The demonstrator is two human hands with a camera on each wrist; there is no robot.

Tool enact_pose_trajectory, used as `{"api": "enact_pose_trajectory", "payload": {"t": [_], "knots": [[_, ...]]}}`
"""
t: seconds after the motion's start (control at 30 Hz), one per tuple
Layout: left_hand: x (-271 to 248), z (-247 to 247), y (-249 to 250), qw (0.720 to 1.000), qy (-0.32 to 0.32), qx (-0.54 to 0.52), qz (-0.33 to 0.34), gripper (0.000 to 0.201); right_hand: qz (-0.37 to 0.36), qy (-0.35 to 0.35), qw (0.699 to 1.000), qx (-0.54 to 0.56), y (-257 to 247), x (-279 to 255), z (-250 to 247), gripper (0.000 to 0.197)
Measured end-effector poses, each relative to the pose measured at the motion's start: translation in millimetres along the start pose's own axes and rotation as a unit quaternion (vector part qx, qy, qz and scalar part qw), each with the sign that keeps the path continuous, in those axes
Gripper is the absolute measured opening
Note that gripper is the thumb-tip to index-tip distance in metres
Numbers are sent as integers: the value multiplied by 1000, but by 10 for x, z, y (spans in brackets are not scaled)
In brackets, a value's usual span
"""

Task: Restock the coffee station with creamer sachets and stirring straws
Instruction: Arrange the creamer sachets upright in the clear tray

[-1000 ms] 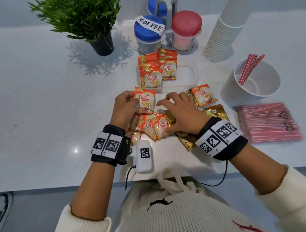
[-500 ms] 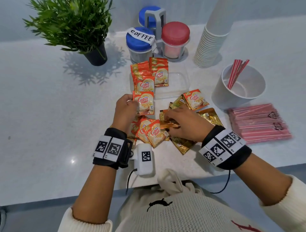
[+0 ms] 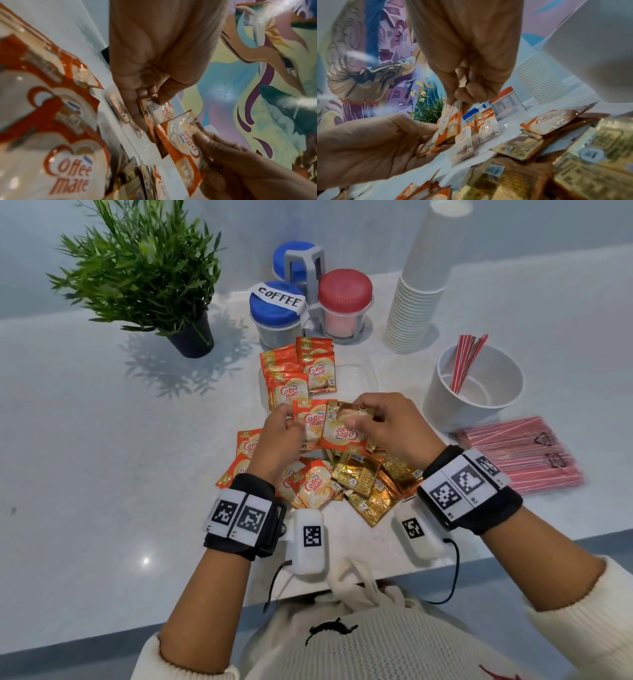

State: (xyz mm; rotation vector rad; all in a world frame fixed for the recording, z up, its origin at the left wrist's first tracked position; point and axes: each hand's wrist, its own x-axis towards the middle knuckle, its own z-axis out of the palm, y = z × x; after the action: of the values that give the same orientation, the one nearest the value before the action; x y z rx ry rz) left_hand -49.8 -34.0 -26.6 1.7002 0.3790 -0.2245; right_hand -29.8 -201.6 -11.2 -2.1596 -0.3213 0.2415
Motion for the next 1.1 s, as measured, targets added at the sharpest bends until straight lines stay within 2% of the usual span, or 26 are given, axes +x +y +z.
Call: {"api": "enact_pose_trajectory", "payload": {"t": [0.07,0.2,0.3,0.43,0.5,0.57,0.63,0.67,0.77,0.87,0.93,1.1], "knots": [[-5,40,27,1000,-20,-3,4,18,26,13,999,15,22,44,4,5],[-23,102,53,999,-47,-26,12,12,65,32,997,34,46,105,25,15],[-53,162,44,996,-76,-18,31,19,72,34,995,61,35,121,48,16],[-47,210,6,998,-42,-30,35,19,95,83,985,114,56,125,57,25],[-27,209,-6,999,-2,-28,43,19,119,70,976,167,63,98,62,22],[-5,199,-8,998,21,-43,51,16,118,36,985,119,75,61,86,14],[3,187,2,997,19,-42,63,14,103,26,994,17,83,49,77,23],[11,185,0,997,16,-32,69,13,94,39,995,0,77,50,62,26],[30,185,-14,997,7,4,78,14,54,92,994,29,3,60,-15,25],[38,209,-17,997,8,2,77,13,28,70,996,-50,-17,69,-65,12],[51,230,-3,998,16,-13,66,14,39,64,994,-78,-12,69,-77,12],[52,267,52,996,-5,-74,46,12,82,76,993,-36,87,40,-77,7]]}}
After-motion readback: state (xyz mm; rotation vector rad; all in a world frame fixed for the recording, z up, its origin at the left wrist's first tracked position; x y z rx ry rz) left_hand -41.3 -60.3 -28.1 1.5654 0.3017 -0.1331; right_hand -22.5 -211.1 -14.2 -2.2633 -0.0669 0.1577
